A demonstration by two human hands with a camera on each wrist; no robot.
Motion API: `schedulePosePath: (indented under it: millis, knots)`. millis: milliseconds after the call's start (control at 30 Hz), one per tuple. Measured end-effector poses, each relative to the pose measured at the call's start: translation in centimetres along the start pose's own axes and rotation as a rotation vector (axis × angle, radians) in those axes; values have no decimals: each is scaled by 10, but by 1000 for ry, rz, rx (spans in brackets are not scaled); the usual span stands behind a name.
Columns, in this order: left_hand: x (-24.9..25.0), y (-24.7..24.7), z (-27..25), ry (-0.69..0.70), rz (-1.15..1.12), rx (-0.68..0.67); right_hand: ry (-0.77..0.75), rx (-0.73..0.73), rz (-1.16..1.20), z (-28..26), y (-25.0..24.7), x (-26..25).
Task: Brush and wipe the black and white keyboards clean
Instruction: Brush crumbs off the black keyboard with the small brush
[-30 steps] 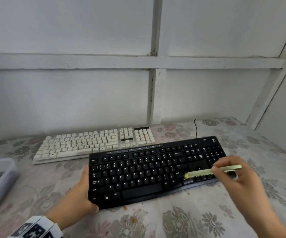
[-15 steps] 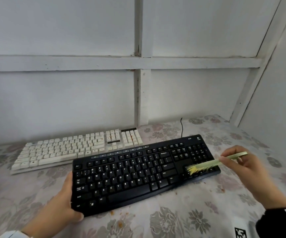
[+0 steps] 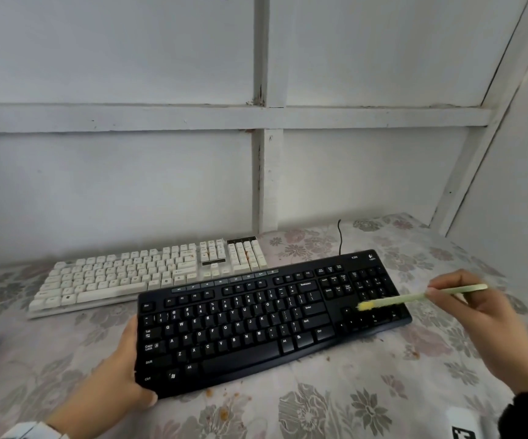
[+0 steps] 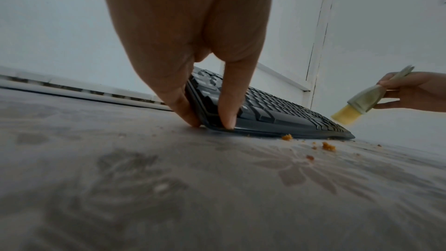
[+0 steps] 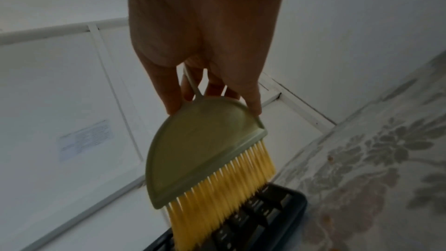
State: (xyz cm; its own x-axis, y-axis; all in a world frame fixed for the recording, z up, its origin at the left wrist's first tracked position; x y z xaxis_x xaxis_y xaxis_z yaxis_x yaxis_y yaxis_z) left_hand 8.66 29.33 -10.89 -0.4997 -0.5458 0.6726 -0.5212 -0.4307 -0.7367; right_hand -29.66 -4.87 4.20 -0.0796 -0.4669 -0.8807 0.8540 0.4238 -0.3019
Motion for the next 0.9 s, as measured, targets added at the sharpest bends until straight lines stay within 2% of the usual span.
schedulePosePath:
  millis: [100,267,367,433,533,633,767,900]
  knots:
    - [-14,4,1,-26,-49,-31,21,-33,-43,-4,4,-1]
    - [10,-2,-8,-2,-95,-19,25,125,-191,-8,-10,-5]
    - [20,-6,-16,2,-108,-37,-39,199,-387,-8,-13,-6]
    - [30,-10,-22,14,-142,-42,-64,221,-369,-14,-4,-27]
    - [49,-17,-33,48,-150,-38,-103,145,-179,-35,32,-57]
    - [68,-21,-44,31,-225,-79,-217,-18,-10,-67,96,-85]
    - [79,-25,-48,26,-209,-101,-387,-164,-42,-103,175,-84]
    - [78,-25,-47,73,-233,-64,-516,-143,-133,-131,225,-84]
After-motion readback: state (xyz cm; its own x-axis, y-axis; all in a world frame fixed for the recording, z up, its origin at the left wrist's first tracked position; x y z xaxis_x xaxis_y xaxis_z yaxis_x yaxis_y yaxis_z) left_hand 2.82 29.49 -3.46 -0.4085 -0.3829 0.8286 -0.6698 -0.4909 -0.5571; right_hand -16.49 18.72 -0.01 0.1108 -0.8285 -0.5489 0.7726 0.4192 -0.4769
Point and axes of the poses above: each hand's wrist, its own z-axis towards the middle knuckle, its own y-axis out of the palm, x = y × z, the point moved 2 cm from there along z, towards the middle knuckle, and after that the axes turned 1 degree about -z, right-handed, at the moved point
